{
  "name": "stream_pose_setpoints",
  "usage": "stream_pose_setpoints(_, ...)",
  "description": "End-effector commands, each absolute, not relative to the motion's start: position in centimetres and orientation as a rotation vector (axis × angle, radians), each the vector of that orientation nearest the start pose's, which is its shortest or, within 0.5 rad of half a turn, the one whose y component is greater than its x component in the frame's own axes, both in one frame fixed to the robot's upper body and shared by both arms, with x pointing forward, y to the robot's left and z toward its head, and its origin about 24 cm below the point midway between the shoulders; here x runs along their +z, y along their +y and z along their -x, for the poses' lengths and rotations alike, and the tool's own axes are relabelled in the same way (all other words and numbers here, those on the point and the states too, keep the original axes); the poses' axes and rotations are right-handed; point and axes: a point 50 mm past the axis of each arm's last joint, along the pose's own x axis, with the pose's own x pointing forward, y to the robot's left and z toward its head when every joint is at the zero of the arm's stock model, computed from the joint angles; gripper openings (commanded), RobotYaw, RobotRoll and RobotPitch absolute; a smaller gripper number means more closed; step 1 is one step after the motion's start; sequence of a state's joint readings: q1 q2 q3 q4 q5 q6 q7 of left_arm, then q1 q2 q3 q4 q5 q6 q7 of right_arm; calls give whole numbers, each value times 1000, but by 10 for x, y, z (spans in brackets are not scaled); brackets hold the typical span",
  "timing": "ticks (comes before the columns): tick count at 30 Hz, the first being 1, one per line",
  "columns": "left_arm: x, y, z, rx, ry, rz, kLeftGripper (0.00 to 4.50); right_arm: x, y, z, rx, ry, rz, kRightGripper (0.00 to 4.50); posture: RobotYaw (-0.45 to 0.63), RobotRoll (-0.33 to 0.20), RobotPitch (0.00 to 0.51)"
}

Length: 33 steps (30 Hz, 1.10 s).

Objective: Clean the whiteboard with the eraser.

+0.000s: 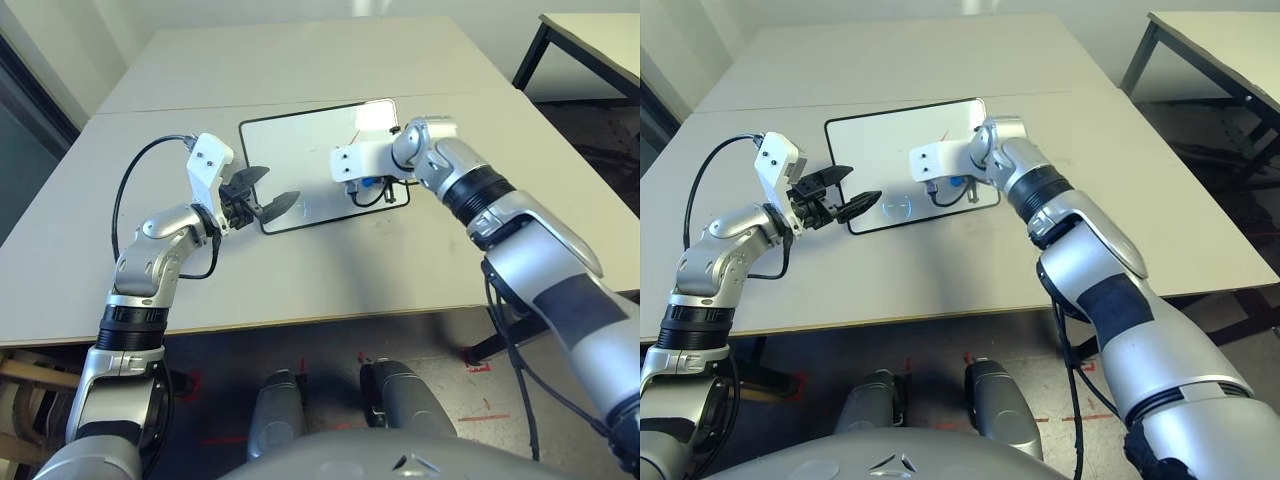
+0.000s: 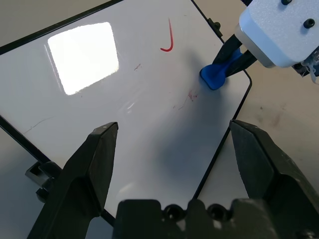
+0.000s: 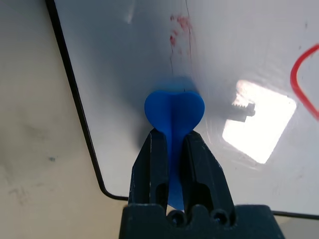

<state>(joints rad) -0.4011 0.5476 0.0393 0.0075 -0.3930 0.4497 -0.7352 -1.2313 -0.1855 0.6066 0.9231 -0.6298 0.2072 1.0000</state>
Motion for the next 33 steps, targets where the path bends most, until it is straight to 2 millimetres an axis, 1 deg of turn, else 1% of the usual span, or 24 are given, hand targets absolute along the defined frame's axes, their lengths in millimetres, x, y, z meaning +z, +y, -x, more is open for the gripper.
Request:
stream_pose_setpoints(1, 140, 204, -304, -723, 95, -135, 4500, 154, -38, -386, 1043, 474, 1417, 141, -13, 0, 55)
stream_pose_setpoints(5, 140, 204, -303, -722, 97, -135, 4500, 154, -27, -383, 1064, 452, 1416, 141, -11, 0, 55)
stream_pose_setpoints(11, 140, 204, -303, -722, 97, -134, 4500, 157, -16, -381, 1079, 423, 1410, 141, -11, 0, 55)
stream_pose_setpoints(15, 139, 204, -303, -721, 96, -133, 4500, 157, -18, -383, 1068, 427, 1423, 141, -5, 0, 54)
stream_pose_setpoints(18, 139, 204, -303, -721, 96, -133, 4500, 157, -27, -387, 1048, 446, 1436, 141, -6, 0, 55)
stream_pose_setpoints(27, 140, 203, -304, -725, 95, -134, 4500, 162, -69, -399, 966, 527, 1485, 141, -19, 0, 55)
stream_pose_setpoints(33, 140, 202, -305, -729, 93, -133, 4500, 164, -87, -402, 927, 560, 1485, 141, -25, 0, 56)
